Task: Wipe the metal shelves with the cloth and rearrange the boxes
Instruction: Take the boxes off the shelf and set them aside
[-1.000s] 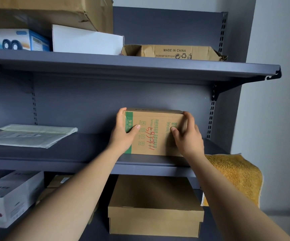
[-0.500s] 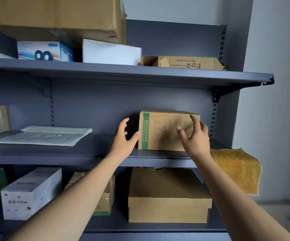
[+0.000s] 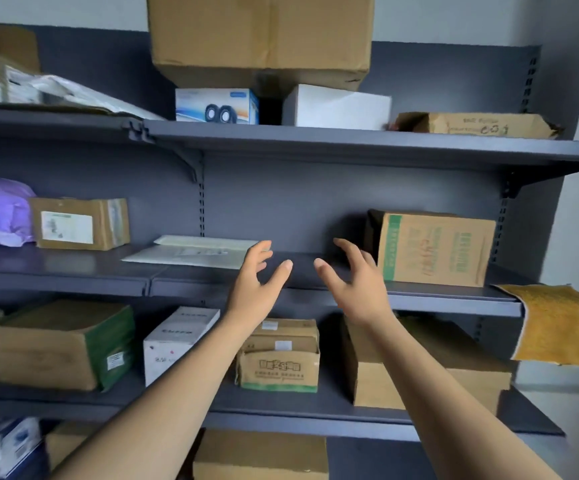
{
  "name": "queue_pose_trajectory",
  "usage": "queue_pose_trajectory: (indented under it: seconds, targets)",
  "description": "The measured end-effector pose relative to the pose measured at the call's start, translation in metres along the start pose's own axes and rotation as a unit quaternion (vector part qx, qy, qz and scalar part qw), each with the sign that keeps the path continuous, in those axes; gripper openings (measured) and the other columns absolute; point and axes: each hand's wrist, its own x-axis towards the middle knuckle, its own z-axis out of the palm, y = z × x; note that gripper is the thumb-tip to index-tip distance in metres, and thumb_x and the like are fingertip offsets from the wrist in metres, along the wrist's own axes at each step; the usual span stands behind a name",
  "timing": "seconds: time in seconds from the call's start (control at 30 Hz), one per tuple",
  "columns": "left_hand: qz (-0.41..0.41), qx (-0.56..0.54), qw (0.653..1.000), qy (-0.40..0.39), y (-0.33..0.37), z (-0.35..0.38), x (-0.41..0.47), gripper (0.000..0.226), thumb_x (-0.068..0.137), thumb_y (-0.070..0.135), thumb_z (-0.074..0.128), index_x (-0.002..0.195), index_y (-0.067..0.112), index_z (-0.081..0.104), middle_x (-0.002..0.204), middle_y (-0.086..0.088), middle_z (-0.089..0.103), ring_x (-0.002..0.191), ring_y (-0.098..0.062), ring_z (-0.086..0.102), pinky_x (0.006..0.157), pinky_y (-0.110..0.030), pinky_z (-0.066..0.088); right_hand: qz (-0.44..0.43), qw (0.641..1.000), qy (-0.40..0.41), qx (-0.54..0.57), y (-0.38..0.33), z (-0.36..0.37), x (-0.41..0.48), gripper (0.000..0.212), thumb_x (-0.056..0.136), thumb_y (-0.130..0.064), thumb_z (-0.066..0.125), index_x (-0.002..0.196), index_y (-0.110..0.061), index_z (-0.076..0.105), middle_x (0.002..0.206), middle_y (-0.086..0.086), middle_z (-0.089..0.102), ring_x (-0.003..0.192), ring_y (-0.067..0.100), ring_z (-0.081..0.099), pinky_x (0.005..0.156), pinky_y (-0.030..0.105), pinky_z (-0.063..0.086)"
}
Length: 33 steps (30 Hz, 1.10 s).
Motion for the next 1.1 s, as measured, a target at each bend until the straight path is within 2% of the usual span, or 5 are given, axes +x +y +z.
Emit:
queue_pose_trajectory:
  seconds: [0.33, 0.6, 0.7, 0.97, 1.1]
  targets:
    - [-0.080, -0.009, 0.997, -0.006, -0.043, -0.066, -0.076, 0.042, 0.094, 0.038, 0.068, 0.131, 0.032, 0.051, 0.135, 0.011, 0.057, 0.126, -0.008, 0.053, 0.107, -0.031, 0.041, 0.056, 0.998, -0.019, 0.033, -0.019, 0.056, -0.093, 0.060, 0.091, -0.058, 0.064, 0.142, -0.031, 0.050, 0.141, -0.004, 0.056, 0.127, 0.016, 0.053, 0.107, 0.036, 0.044]
    - [-0.231, 0.020, 0.972, -0.028, -0.131, -0.083, -0.174, 0.042, 0.091, 0.040, 0.070, 0.124, 0.029, 0.048, 0.138, 0.001, 0.055, 0.125, -0.015, 0.054, 0.104, -0.032, 0.044, 0.234, 0.968, -0.091, 0.016, 0.043, 0.095, -0.217, 0.068, 0.087, -0.064, 0.065, 0.138, -0.021, 0.054, 0.139, -0.002, 0.058, 0.127, 0.019, 0.055, 0.104, 0.040, 0.048]
    - [-0.289, 0.039, 0.956, -0.027, -0.158, -0.084, -0.195, 0.052, 0.088, 0.044, 0.072, 0.131, 0.022, 0.051, 0.143, -0.002, 0.054, 0.124, -0.018, 0.055, 0.108, -0.041, 0.045, 0.290, 0.950, -0.114, 0.000, 0.061, 0.108, -0.242, 0.073, 0.086, -0.065, 0.064, 0.141, -0.018, 0.051, 0.143, 0.001, 0.056, 0.129, 0.021, 0.055, 0.105, 0.038, 0.046]
    - [-0.368, 0.104, 0.923, -0.043, -0.226, -0.093, -0.219, 0.075, 0.089, 0.052, 0.069, 0.147, 0.015, 0.039, 0.151, -0.004, 0.046, 0.116, -0.018, 0.054, 0.099, -0.033, 0.042, 0.389, 0.906, -0.167, -0.007, 0.121, 0.141, -0.273, 0.083, 0.088, -0.066, 0.063, 0.147, -0.013, 0.043, 0.146, 0.010, 0.052, 0.132, 0.026, 0.053, 0.106, 0.038, 0.044]
    - [-0.392, 0.152, 0.906, -0.045, -0.265, -0.092, -0.216, 0.088, 0.084, 0.061, 0.070, 0.152, 0.019, 0.033, 0.156, -0.005, 0.040, 0.134, -0.026, 0.048, 0.105, -0.041, 0.043, 0.409, 0.895, -0.175, -0.022, 0.156, 0.163, -0.271, 0.088, 0.087, -0.067, 0.063, 0.151, -0.011, 0.039, 0.148, 0.012, 0.050, 0.134, 0.028, 0.050, 0.108, 0.039, 0.042]
